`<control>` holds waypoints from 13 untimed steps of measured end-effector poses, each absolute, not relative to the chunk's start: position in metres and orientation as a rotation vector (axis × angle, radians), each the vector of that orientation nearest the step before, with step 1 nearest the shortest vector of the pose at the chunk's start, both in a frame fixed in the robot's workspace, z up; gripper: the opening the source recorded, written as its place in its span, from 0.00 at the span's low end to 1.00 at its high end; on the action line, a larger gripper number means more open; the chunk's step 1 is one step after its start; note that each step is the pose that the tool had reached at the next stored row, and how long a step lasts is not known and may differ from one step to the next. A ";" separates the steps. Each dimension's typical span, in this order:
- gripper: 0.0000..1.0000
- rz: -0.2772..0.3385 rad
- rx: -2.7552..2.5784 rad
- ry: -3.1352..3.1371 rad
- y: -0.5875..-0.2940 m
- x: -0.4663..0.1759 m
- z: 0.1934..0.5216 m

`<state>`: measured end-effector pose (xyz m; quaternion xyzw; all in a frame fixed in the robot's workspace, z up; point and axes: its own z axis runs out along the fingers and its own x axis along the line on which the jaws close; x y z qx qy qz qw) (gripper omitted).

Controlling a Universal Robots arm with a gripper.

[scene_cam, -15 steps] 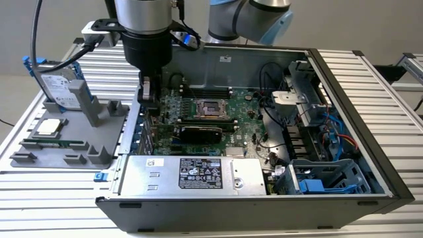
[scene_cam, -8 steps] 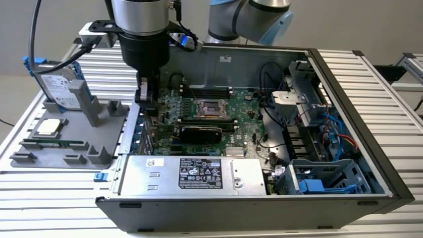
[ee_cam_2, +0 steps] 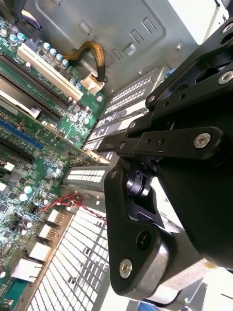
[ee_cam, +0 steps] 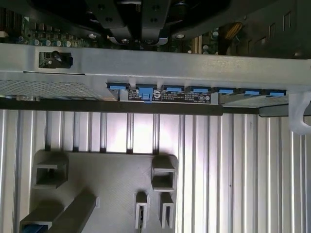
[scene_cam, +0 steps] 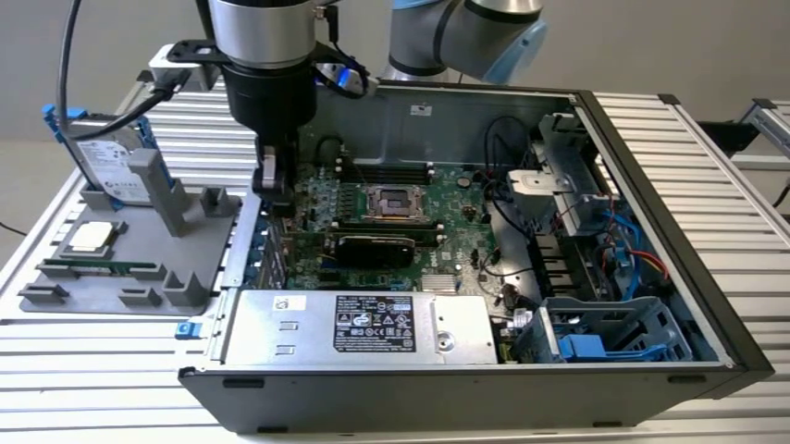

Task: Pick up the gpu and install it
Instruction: 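Insert the gpu into the slot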

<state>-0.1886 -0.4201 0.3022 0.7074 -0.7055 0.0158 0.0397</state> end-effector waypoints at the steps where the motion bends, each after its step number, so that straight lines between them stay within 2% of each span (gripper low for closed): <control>1: 0.00 0.048 2.168 -2.162 -0.420 -0.189 0.302; 13: 0.00 0.046 2.168 -2.162 -0.420 -0.190 0.305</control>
